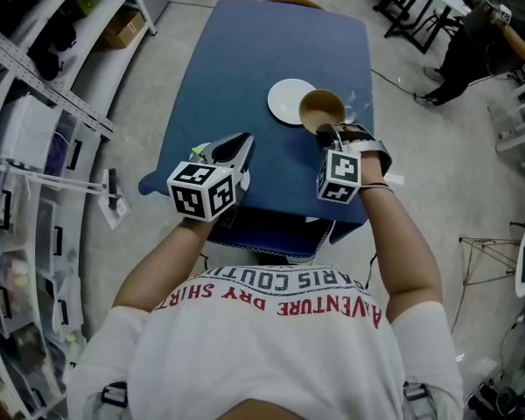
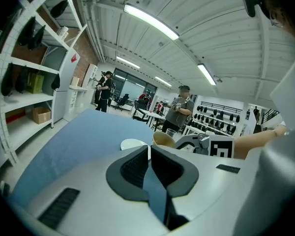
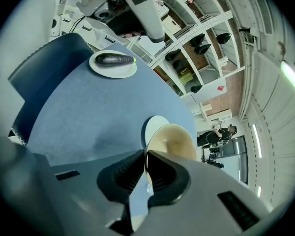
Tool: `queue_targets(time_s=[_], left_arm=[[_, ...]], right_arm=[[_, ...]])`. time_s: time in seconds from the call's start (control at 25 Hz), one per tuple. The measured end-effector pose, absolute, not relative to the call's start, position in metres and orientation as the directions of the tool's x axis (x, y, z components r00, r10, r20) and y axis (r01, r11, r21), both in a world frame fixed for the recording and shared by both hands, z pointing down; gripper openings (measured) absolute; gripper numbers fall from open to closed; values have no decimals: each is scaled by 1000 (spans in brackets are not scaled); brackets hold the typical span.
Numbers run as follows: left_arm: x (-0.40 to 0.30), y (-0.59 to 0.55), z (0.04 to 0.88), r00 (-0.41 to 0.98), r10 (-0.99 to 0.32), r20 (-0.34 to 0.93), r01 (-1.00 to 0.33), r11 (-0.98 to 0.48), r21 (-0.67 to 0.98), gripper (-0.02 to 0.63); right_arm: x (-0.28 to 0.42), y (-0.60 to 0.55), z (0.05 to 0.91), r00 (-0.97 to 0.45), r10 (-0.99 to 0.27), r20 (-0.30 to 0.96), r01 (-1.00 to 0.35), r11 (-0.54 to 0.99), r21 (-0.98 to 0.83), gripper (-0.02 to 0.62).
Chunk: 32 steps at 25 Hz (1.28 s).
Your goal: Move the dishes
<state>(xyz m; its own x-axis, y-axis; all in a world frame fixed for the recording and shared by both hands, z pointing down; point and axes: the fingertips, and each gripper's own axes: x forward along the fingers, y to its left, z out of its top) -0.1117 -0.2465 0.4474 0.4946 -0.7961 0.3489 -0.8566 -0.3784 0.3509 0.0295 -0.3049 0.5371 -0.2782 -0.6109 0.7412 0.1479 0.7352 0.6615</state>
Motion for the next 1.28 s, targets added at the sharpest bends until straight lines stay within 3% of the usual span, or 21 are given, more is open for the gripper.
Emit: queue_targets(time_s=[1.0,1.16,1.28], left_arm=[[-101,-208,464,521,-762,384,-845,-399,356,40],[-94,-205,466,536,-748,390,-837,-409,364,40],[-88,-202,463,554,-734,393,-826,-429,365,40]], right_arm=[[50,-238,572,-275,-498,822,98,836,540,44],[50,-234,566,-318,-487,814,35,852,523,165],[49,-231,554,-367,-487,793,-53,862,504,210]])
